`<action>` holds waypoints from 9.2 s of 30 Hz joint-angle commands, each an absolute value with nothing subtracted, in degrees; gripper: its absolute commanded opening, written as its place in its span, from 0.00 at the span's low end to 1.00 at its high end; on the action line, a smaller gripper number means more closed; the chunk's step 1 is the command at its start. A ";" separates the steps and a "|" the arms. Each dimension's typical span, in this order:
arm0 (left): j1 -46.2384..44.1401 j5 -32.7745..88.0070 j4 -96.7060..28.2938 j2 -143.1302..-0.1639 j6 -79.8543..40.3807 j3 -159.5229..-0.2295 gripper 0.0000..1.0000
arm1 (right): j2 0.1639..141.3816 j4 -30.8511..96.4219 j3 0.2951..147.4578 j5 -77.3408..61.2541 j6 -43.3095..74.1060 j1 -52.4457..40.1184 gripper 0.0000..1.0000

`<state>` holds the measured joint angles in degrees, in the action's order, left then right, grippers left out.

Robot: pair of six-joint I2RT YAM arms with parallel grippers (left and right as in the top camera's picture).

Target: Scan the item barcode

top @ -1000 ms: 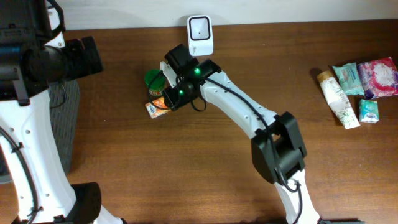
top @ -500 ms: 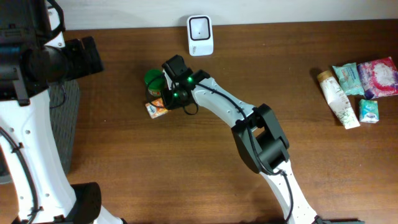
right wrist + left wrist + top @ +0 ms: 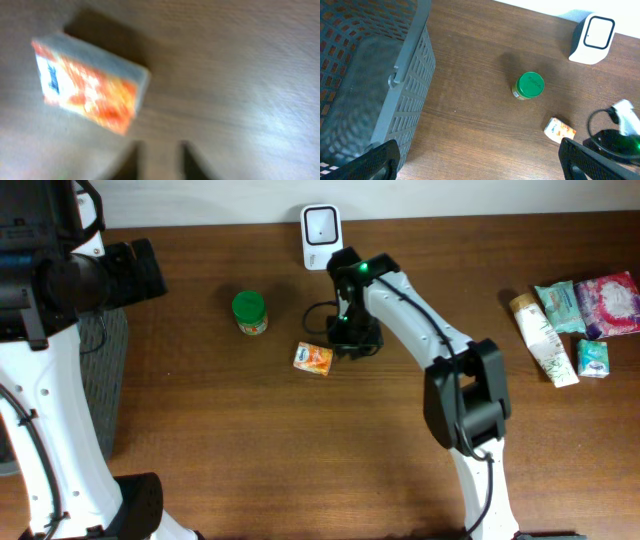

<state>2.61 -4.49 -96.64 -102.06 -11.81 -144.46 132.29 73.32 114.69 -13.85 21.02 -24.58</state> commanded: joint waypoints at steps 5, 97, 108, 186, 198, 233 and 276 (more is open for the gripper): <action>2.79 -4.10 -96.71 -101.82 -12.12 -144.62 0.99 | 128.11 72.20 116.38 -13.58 -7.16 -24.67 0.67; 2.79 -4.10 -96.71 -101.82 -12.14 -144.62 0.99 | 137.14 64.03 114.48 -88.95 -5.78 -9.02 0.04; 2.79 -4.10 -96.71 -101.82 -12.12 -144.62 0.99 | 137.21 75.85 114.43 -20.84 -0.56 -10.07 0.04; 2.79 -4.10 -96.71 -101.82 -12.14 -144.62 0.99 | 127.22 63.94 113.58 -86.11 -45.21 -6.09 0.04; 2.79 -4.10 -96.71 -101.82 -12.12 -144.62 0.99 | 127.22 64.51 113.56 -80.90 -42.78 -8.10 0.04; 2.79 -4.10 -96.71 -101.82 -12.12 -144.62 0.99 | 139.17 -4.51 114.91 9.19 -38.74 -21.74 0.04; 2.79 -4.10 -96.71 -101.82 -12.12 -144.62 0.99 | 114.04 40.73 113.69 -14.87 11.18 -12.40 0.99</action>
